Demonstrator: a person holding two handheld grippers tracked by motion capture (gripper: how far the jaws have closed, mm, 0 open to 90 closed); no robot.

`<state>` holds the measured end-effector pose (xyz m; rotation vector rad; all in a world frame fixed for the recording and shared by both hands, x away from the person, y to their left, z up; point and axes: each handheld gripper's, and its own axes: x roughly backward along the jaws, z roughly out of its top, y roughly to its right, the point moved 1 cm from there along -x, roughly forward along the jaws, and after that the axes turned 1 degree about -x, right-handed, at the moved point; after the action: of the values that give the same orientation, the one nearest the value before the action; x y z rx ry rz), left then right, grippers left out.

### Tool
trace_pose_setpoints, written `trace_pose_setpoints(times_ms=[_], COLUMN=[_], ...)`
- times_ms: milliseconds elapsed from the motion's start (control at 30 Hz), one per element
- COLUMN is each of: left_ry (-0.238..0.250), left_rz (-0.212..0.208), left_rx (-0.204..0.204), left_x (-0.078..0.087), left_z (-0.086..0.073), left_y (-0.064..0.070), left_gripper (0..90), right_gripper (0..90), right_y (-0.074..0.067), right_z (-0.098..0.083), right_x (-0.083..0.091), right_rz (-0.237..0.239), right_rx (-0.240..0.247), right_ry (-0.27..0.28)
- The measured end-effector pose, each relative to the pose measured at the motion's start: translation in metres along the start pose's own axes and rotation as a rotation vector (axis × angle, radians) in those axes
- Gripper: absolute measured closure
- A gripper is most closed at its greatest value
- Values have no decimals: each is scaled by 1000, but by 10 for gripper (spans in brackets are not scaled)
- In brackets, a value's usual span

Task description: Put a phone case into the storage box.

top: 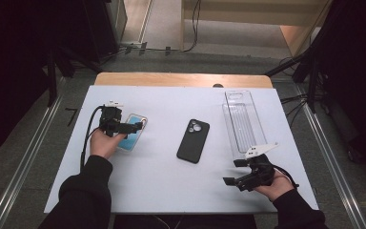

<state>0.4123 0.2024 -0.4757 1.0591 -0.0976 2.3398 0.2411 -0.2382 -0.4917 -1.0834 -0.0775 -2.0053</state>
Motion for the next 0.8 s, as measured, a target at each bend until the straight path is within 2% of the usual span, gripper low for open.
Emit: trace_pose_setpoints(times_ms=[167,400,500,633,800], left_ry=[-38,-53,-59,-81,-77], left_rz=[24,48,50,42,43], left_rx=[1,-19,-11,-22,-29], left_x=[-7,-13,-16,-21,-22], left_z=[-7,-13,-15,-18,-19], left_y=[-2,-3,-3,-3,-3], left_gripper=[0,0,0,0,0], right_gripper=[120,120,120,120,120], right_y=[0,0,0,-1,-1], right_z=[0,0,0,0,0], right_x=[0,1,1,1,1], right_rz=[-1,0,-1,1,0], right_rx=[4,4,6,5,5], right_ry=[-1,-1,0,0,-2])
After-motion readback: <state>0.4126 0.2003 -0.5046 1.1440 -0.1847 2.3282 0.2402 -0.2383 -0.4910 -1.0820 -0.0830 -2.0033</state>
